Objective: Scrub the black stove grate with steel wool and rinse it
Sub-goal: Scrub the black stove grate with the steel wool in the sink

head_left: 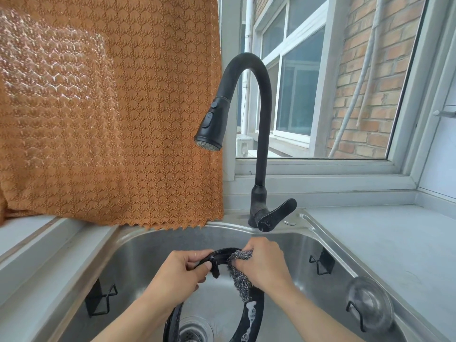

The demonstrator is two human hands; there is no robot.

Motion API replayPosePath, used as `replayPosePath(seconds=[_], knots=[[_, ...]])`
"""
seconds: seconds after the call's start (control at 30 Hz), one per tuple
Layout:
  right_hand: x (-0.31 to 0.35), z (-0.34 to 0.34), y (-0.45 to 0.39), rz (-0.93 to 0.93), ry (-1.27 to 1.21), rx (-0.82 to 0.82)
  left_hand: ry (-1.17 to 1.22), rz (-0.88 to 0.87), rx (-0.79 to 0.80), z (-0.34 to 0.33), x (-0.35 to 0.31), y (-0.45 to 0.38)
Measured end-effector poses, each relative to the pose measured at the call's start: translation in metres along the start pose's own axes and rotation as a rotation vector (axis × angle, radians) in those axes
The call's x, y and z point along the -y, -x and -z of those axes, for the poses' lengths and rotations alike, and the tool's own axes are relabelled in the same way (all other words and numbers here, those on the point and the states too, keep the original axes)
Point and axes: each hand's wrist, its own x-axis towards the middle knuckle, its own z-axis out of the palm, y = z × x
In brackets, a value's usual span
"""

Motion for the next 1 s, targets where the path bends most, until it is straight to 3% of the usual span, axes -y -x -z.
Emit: replayPosePath(seconds=[0.37,0.53,0.8,1.0], knots=[[-0.028,-0.012,-0.026,-0.292,0.037,0.094,0.057,0.025,-0.02,-0.007,-0.005,0.005],[-0.029,-0.01,-0.028,-0.384,-0.077,0.168,0.091,0.047,-0.022,-0.011,-0.01,0.011],[-0.034,-0.019,-0.027,-0.578,-0.516,0.284,0.034,0.052,-0.016,-0.02,-0.016,0.018],[-0.05,-0.01,-0.033,-0.624,-0.623,0.29,0.023,0.055,-0.009,-0.02,-0.022,0.023]])
